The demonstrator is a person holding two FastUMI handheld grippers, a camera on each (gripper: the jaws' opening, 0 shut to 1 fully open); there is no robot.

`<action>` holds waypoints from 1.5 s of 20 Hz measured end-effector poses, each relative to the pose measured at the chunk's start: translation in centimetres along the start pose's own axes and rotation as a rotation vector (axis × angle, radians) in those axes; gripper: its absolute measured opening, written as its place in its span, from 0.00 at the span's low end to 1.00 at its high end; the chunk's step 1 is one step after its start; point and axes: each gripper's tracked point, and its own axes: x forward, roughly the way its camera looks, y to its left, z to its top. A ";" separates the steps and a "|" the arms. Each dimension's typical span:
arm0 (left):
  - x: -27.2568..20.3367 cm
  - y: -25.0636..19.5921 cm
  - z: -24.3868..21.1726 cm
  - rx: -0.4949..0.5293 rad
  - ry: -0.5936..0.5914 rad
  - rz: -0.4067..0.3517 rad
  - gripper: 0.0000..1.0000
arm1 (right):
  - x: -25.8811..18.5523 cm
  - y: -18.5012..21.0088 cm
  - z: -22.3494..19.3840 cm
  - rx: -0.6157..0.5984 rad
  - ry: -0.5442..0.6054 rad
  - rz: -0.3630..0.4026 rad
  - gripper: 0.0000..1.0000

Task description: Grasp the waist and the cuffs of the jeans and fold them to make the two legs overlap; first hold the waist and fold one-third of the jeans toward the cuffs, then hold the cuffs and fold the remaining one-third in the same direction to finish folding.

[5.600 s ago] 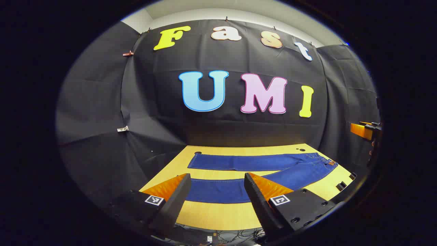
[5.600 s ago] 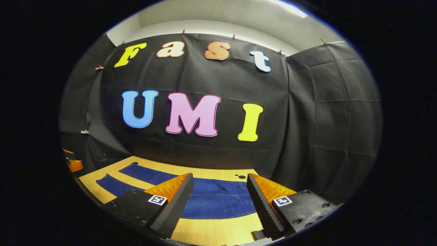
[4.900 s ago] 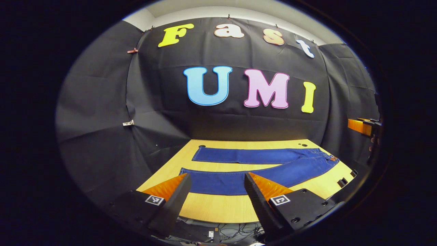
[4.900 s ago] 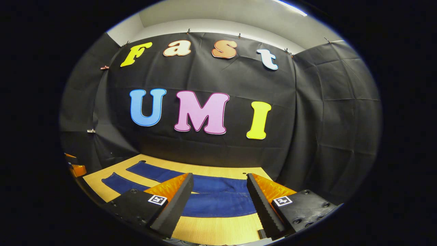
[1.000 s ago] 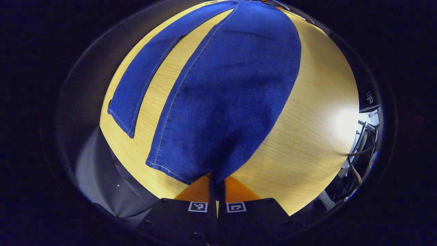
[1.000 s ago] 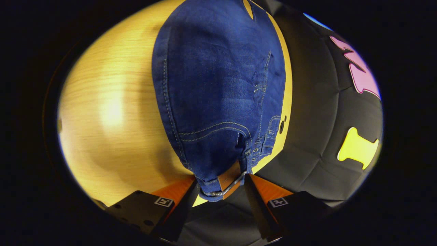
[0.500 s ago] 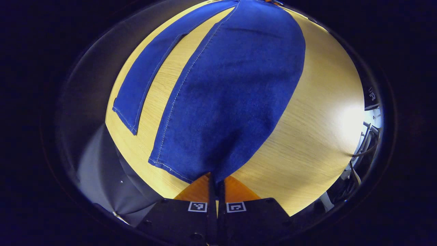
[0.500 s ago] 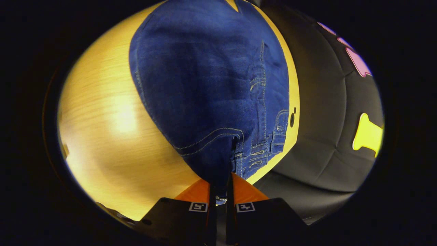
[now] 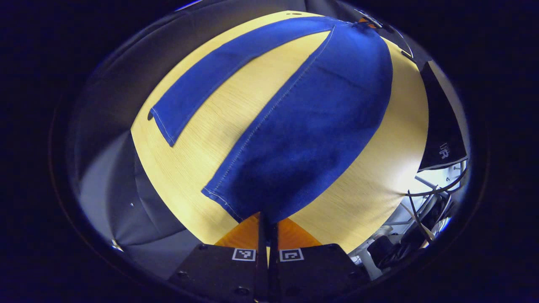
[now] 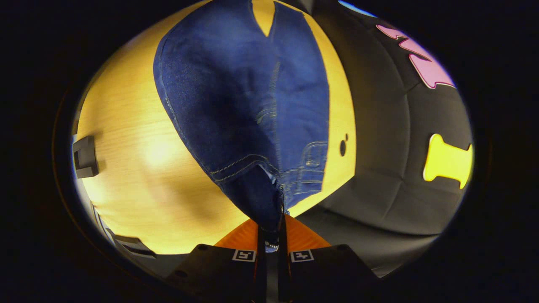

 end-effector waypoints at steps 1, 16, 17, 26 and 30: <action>-0.7 1.4 0.8 -0.009 -0.016 0.015 0.06 | 0.1 -1.9 0.5 0.005 -0.007 -0.015 0.15; 7.1 25.5 15.3 -0.266 0.029 0.189 0.06 | 13.8 -19.2 0.6 0.770 0.103 0.017 0.15; 7.9 25.6 16.1 -0.282 0.019 0.209 0.07 | 13.9 -19.5 0.9 0.824 0.111 0.025 0.15; 6.6 27.6 20.7 -0.434 -0.231 0.400 0.96 | 8.6 -24.7 0.4 1.313 0.054 -0.076 0.98; 2.4 27.1 22.0 -0.627 -0.438 0.536 0.96 | 4.1 -25.5 0.7 1.656 -0.107 -0.233 0.97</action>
